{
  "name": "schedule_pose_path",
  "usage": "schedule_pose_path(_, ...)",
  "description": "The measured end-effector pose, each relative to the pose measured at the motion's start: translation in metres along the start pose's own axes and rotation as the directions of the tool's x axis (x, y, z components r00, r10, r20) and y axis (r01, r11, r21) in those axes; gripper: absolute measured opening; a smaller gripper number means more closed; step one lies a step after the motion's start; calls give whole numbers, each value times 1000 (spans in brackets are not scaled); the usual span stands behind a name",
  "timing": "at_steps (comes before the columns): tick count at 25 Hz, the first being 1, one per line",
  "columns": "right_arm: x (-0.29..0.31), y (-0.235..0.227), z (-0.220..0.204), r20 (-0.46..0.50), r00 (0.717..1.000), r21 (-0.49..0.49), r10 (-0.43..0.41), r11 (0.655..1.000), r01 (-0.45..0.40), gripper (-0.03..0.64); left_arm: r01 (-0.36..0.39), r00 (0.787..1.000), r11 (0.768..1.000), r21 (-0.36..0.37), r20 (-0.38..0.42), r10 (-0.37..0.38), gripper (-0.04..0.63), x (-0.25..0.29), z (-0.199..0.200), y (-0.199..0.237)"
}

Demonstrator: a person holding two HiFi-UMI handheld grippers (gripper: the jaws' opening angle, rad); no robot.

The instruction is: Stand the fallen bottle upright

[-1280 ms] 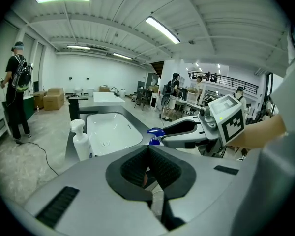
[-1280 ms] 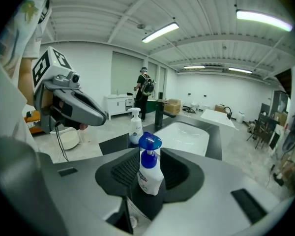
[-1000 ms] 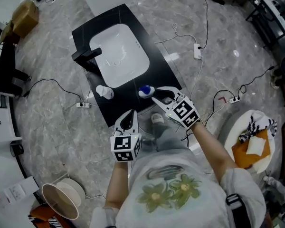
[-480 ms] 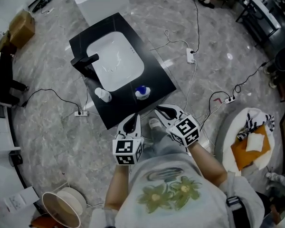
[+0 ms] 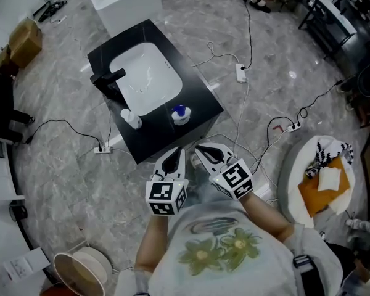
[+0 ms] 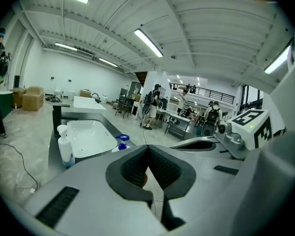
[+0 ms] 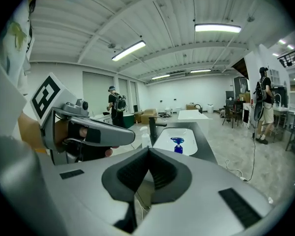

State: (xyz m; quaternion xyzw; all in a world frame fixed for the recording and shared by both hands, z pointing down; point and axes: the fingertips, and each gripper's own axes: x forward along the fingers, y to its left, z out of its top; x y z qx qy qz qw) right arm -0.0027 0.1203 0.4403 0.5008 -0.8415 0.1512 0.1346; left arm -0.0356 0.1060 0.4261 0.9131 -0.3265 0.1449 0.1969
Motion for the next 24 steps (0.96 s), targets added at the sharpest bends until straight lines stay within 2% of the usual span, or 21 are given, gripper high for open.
schedule_pose_path(14, -35, 34, 1, 53, 996, 24, -67, 998, 66, 40, 36, 999, 999, 31, 11, -37, 9, -42, -14, -26)
schedule_pose_path(24, -41, 53, -5, 49, 996, 39, -70, 997, 68, 40, 46, 999, 999, 26, 12, -46, 9, -58, -24, -27)
